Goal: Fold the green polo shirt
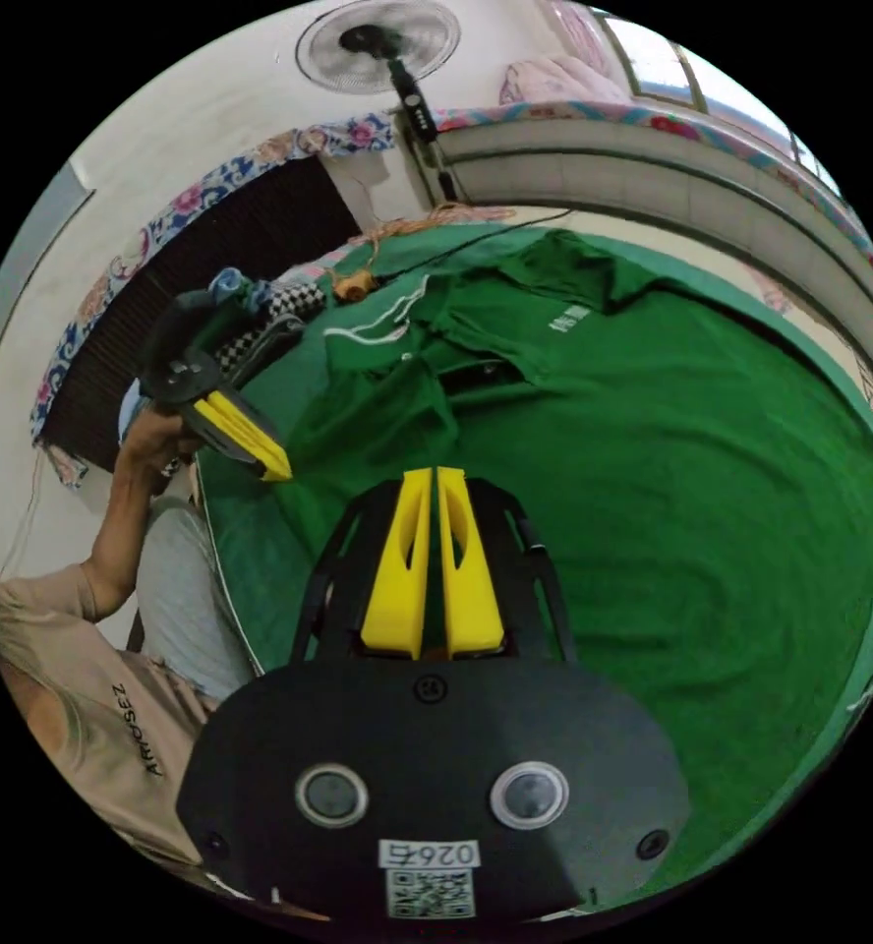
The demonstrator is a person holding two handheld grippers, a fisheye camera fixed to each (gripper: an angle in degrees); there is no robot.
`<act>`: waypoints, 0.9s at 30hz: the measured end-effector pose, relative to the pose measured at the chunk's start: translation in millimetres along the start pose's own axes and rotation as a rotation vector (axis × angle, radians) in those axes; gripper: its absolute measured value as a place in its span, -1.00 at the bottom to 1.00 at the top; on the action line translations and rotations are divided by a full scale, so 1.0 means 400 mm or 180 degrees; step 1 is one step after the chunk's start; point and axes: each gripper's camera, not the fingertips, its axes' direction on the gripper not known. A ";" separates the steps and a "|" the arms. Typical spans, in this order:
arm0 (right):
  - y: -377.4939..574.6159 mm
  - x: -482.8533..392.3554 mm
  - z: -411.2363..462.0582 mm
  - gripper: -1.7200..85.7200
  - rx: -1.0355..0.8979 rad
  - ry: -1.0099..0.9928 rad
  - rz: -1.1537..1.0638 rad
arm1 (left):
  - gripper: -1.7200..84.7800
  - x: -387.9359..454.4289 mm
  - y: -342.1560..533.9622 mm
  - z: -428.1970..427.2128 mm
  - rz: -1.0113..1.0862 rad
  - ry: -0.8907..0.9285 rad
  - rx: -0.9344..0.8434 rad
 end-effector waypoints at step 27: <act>0.030 0.308 -0.017 -0.98 0.0205 -0.0175 0.0454 | -0.98 -0.074 -0.132 -0.244 0.0586 0.0363 0.1685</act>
